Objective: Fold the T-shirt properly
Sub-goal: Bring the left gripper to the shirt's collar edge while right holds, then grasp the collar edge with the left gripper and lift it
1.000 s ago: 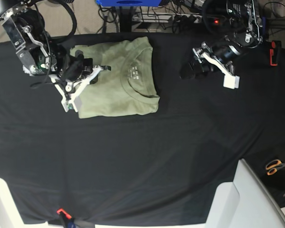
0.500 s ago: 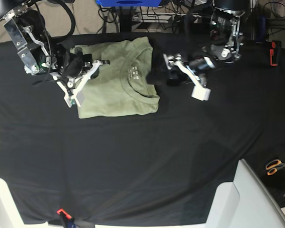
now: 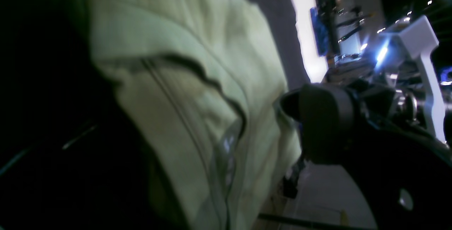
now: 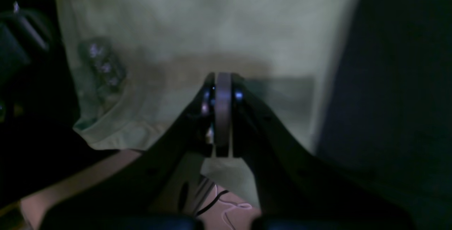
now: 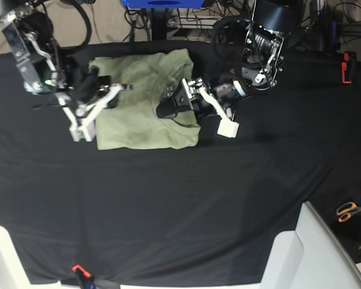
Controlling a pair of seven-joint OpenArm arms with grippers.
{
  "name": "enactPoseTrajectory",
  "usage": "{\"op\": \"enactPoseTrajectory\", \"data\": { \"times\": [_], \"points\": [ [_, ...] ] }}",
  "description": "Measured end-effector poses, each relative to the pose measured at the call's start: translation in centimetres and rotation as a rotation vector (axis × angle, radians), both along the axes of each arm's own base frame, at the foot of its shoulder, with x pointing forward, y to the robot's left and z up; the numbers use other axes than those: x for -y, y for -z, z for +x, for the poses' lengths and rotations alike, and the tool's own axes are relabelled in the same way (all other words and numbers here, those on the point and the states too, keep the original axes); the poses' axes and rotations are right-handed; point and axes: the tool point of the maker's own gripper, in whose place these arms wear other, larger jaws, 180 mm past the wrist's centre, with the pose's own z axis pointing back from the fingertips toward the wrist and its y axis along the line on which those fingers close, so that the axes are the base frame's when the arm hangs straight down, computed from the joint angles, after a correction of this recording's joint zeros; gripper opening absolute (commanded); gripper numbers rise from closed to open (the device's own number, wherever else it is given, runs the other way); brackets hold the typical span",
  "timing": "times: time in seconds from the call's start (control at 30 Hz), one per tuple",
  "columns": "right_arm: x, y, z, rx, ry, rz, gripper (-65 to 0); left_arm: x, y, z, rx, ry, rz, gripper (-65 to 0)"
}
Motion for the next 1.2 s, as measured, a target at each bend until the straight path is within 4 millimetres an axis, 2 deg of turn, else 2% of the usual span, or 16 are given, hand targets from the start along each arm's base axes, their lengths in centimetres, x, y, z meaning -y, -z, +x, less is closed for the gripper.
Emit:
{"op": "enactPoseTrajectory", "data": {
  "times": [0.2, 0.23, 0.3, 0.4, 0.43, 0.63, 0.9, 1.2],
  "points": [
    [2.3, -2.7, 1.6, 0.077, 0.088, 0.012, -65.0, -0.1, 0.1, 0.7, 0.001, -0.002, -0.014, 0.0],
    [2.9, -3.0, 1.9, 0.088, 0.105, 0.007, -65.0, -0.1, 0.1, 0.9, -0.002, -0.005, -0.015, -5.1],
    [3.9, -3.1, 2.1, 0.096, 0.128, -0.009, -65.0, -0.3, 0.7, 1.2, -0.017, -0.011, 0.002, -22.2],
    [4.4, -3.1, 2.1, 0.096, 0.141, -0.010, -65.0, -0.4, 1.0, 1.0, -0.022, -0.008, 0.020, -54.6],
    [4.5, -3.1, 2.1, 0.095, 0.142, -0.011, -65.0, -0.4, 1.0, 0.9, -0.023, -0.006, 0.020, -63.7],
    [5.4, -3.3, 2.3, 0.104, 0.148, -0.031, -65.0, -0.4, 1.0, 0.9, -0.025, 0.000, 0.022, -65.0],
    [5.2, -3.3, 2.4, 0.105, 0.150, -0.025, -65.0, -0.1, 0.1, -0.2, -0.023, 0.153, 0.115, -65.0],
    [5.2, -3.3, 2.4, 0.105, 0.150, -0.025, -65.0, -2.3, -1.0, 1.8, 0.007, 0.174, 0.199, -65.0]
  ]
}}
